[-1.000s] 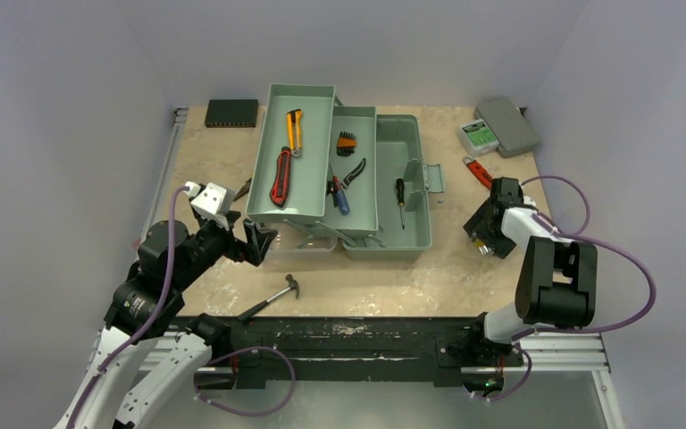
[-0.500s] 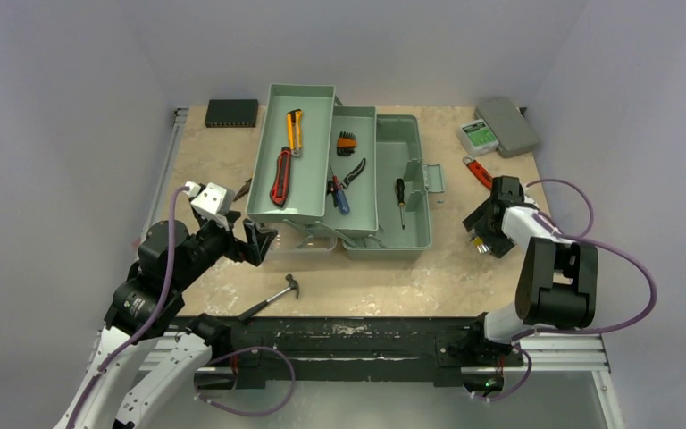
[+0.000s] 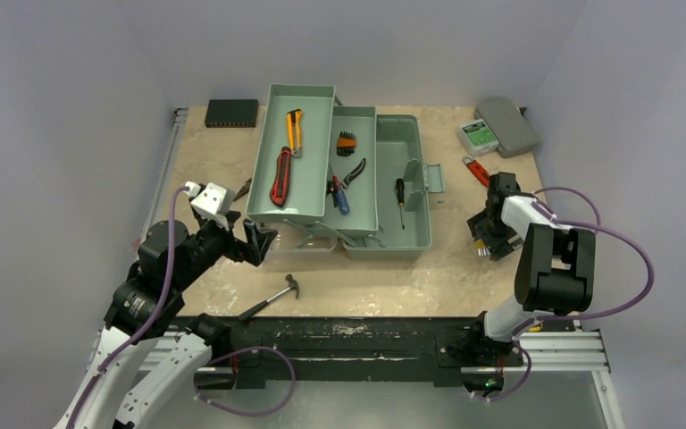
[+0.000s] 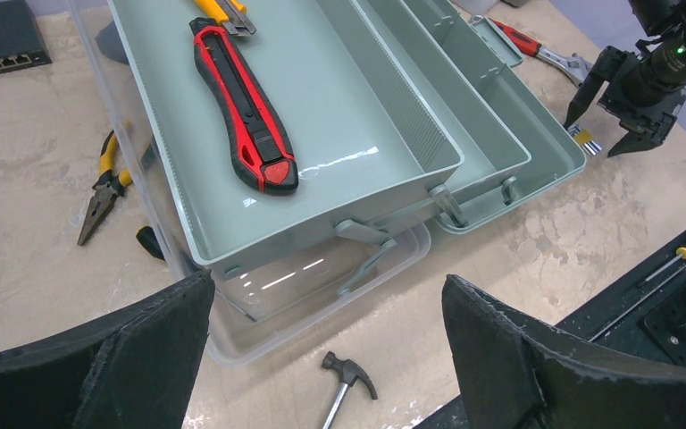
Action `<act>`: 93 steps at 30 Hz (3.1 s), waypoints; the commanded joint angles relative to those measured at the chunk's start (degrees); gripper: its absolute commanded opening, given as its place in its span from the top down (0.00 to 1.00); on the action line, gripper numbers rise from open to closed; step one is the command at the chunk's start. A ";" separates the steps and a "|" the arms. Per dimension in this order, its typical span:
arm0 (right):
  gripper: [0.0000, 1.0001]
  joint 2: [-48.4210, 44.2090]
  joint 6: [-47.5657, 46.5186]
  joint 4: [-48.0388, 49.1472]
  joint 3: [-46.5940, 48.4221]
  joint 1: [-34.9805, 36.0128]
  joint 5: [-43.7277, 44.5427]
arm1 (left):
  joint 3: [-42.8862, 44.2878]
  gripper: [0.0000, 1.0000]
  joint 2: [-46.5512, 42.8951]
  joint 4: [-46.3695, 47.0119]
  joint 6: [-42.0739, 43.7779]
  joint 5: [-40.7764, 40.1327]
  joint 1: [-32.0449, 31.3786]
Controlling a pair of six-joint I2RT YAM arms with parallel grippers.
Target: Pack the tool kit
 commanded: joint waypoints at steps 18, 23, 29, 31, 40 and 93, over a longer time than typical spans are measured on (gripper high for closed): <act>0.01 -7.95 15.44 -12.35 4.85 -0.34 4.57 | 0.26 0.05 -0.08 0.76 1.10 -0.18 -0.35; 0.01 -9.85 21.90 -17.45 5.56 -0.95 4.37 | 0.25 0.05 -0.25 0.70 1.10 -0.23 -0.37; 0.01 -12.34 24.48 -14.08 0.66 -3.12 -0.92 | 0.26 0.05 -0.60 0.55 1.18 -0.65 -0.66; 0.02 -12.98 25.35 -13.06 -0.85 -3.55 -1.31 | 0.24 0.05 -0.67 0.44 1.23 -0.79 -0.86; 0.02 -8.62 24.75 -12.79 0.16 -3.98 -0.16 | 0.26 0.05 -0.13 0.48 1.43 -1.37 -0.99; 0.53 -7.55 22.75 -10.80 7.02 -3.88 -1.59 | 0.48 0.05 -0.16 0.18 1.89 -2.27 0.03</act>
